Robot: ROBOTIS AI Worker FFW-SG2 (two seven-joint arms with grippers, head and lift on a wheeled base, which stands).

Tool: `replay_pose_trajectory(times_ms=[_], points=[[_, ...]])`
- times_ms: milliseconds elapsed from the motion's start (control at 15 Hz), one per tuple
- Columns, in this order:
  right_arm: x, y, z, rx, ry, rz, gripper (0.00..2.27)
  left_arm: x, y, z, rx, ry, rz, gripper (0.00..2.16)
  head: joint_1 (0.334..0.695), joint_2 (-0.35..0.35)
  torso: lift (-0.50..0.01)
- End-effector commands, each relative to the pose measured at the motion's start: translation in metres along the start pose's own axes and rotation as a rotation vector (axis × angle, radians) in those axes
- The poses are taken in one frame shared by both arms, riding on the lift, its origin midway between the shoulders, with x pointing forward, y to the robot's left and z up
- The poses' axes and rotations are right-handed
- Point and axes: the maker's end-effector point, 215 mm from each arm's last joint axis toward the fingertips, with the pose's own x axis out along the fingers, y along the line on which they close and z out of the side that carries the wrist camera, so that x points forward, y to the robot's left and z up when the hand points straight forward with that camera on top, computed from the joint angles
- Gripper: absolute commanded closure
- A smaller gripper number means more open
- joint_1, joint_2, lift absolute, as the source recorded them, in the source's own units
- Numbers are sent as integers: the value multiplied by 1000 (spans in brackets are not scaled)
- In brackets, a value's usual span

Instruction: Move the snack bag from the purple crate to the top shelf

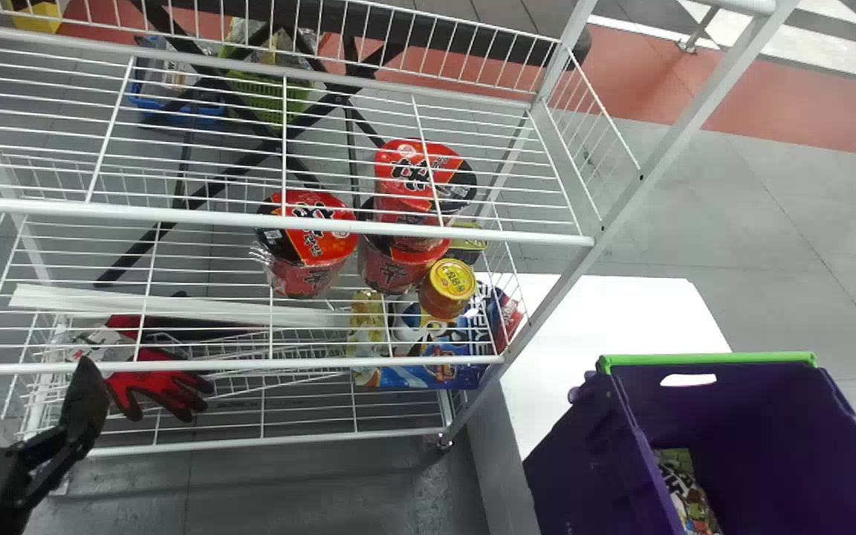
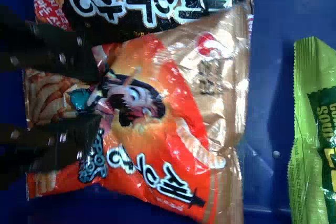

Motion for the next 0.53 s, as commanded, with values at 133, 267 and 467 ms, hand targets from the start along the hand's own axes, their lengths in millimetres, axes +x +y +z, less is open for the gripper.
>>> replay_pose_trajectory(times_ms=[133, 267, 467], points=[[-13, -11, 24, -28, -36, -30, 1713, -6, -26, -1, -2, 10, -10, 93, 695, -350, -451], [-17, -8, 30, -16, -41, -11, 1713, -7, -25, 0, 2, 10, -8, 93, 695, -350, -451], [-17, -5, 41, -41, -70, -9, 1713, -8, -27, 0, 0, 10, -8, 93, 695, -350, -438]])
